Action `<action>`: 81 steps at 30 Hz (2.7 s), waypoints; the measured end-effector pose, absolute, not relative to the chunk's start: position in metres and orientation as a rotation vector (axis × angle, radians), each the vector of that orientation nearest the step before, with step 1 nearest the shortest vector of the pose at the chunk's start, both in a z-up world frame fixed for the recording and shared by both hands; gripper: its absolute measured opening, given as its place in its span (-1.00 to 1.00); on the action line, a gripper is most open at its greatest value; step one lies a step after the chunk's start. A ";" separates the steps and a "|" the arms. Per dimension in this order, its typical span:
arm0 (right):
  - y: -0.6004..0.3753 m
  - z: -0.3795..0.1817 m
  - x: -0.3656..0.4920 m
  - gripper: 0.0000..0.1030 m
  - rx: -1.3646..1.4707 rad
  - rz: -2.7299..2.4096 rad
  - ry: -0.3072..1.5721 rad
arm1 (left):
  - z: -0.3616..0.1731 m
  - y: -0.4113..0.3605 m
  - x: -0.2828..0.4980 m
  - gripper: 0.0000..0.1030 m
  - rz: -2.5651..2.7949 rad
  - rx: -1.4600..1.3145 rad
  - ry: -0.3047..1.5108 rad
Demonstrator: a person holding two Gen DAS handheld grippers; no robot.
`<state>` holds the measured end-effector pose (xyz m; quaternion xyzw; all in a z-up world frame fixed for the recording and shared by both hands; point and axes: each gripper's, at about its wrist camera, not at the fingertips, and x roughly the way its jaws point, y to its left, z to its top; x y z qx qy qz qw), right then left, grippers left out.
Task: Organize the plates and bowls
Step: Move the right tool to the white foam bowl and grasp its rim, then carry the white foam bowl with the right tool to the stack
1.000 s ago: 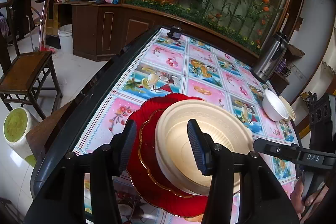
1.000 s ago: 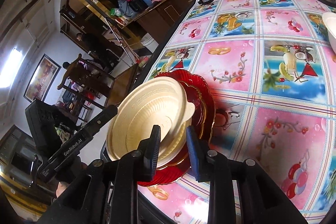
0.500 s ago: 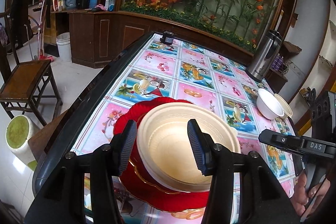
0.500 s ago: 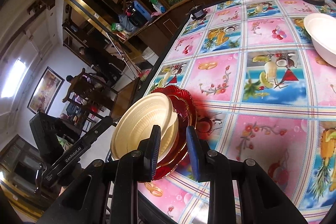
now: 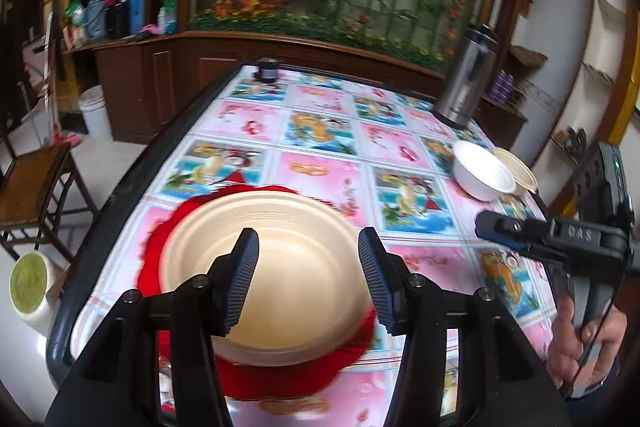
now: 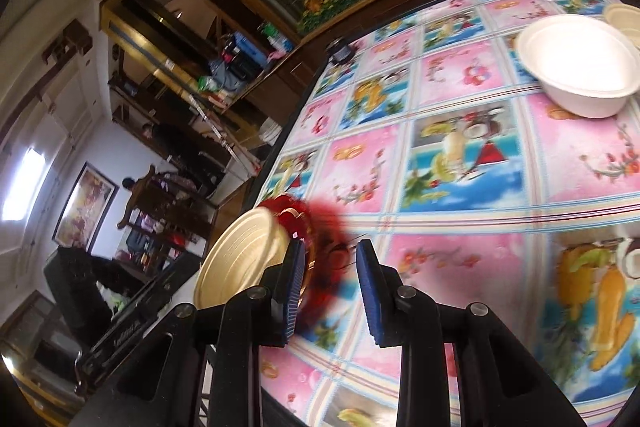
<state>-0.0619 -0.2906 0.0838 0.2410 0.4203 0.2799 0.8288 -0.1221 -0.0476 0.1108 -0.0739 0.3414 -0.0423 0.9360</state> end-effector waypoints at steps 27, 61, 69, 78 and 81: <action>-0.463 0.084 -0.026 -0.37 0.698 0.153 0.740 | 0.100 -0.197 -0.070 -0.03 -0.426 -0.056 0.897; -0.505 0.034 0.042 -0.83 0.774 0.049 0.765 | 0.041 -0.291 0.143 -0.81 -0.413 -0.263 1.106; -0.495 0.053 0.030 -0.83 0.728 0.103 0.715 | 0.068 -0.286 0.109 -0.81 -0.345 -0.155 0.991; -0.464 0.061 0.020 -0.83 0.706 0.298 0.743 | 0.087 -0.234 0.056 -0.79 -0.279 -0.152 0.923; -0.442 0.063 0.004 -0.82 0.679 0.340 0.765 | 0.091 -0.214 0.033 -0.79 -0.267 -0.135 0.914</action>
